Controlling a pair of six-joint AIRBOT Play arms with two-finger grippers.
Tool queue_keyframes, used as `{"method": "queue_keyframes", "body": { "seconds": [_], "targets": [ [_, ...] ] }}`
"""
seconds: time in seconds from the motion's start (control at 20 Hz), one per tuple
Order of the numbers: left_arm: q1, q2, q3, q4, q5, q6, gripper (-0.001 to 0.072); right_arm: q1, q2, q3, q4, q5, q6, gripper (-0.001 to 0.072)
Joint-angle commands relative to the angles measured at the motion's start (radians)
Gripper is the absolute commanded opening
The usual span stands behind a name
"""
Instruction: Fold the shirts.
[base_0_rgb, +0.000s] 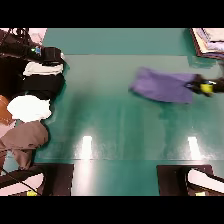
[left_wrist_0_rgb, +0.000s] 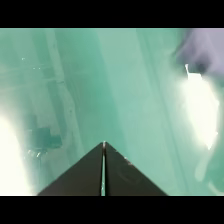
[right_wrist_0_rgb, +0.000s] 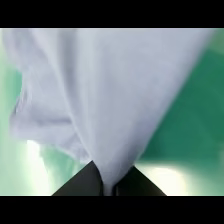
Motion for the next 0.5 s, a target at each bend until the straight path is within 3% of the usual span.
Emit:
{"method": "queue_keyframes", "body": {
  "seconds": [0.0, 0.2, 0.4, 0.45],
  "targets": [
    [-0.010, 0.000, 0.000, -0.004, 0.018, -0.031, 0.0023, -0.367, 0.169, -0.148, -0.043, -0.036, 0.040, 0.0013],
    [-0.011, 0.000, 0.000, -0.006, 0.024, -0.032, 0.0023, -0.616, 0.257, -0.291, -0.047, -0.067, 0.056, 0.0013],
    [-0.010, 0.000, 0.000, -0.004, 0.024, -0.031, 0.0023, -0.656, 0.257, -0.313, -0.104, -0.024, 0.051, 0.0020],
    [-0.010, 0.000, 0.000, -0.004, 0.024, -0.025, 0.0023, -0.656, 0.257, -0.309, -0.129, -0.016, 0.029, 0.0208]
  ]
}}
